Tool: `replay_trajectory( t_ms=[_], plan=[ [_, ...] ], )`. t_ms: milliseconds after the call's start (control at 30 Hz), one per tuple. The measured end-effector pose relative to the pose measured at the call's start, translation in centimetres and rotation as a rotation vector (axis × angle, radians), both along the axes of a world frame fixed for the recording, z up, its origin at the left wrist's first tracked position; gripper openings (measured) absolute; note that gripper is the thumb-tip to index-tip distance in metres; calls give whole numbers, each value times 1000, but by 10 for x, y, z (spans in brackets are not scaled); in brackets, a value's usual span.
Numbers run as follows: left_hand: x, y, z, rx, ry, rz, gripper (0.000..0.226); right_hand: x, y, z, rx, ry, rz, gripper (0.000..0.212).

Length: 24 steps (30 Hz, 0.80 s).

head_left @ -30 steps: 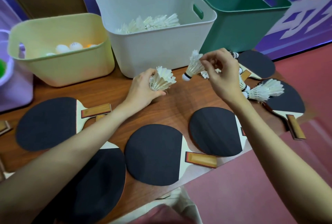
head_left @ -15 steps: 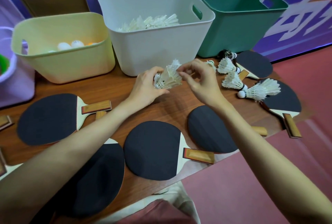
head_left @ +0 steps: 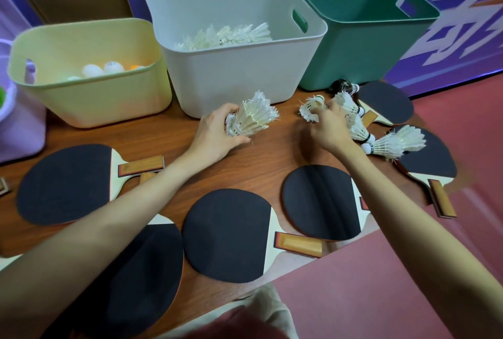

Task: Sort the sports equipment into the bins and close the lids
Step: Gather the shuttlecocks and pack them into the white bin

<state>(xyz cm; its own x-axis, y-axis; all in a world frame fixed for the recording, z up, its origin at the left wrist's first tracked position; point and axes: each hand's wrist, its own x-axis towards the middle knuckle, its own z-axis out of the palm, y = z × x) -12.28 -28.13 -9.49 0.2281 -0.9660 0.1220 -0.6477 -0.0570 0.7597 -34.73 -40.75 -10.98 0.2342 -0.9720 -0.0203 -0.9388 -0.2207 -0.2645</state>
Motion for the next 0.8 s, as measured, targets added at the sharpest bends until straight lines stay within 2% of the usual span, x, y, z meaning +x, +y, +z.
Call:
replay_trajectory(
  t_ms=[133,233,333,567,667,800],
  plan=[
    [4,2,2,17,8,7,59,4,-11,2,59,77,25,35],
    [8,6,5,18,6,28,58,4,-14,6,10,30,36,26],
    [12,14,9,23,17,44,59,5,-1,8,-143,-212,34,11],
    [21,49,15,3,2,94,58,24,75,58,-301,-798,173,13],
    [27,63,21,2,-10,104,56,37,104,78,-286,-919,251,12],
    [33,74,35,-30,-18,89,57,56,123,93,-252,-939,295,15]
  ],
)
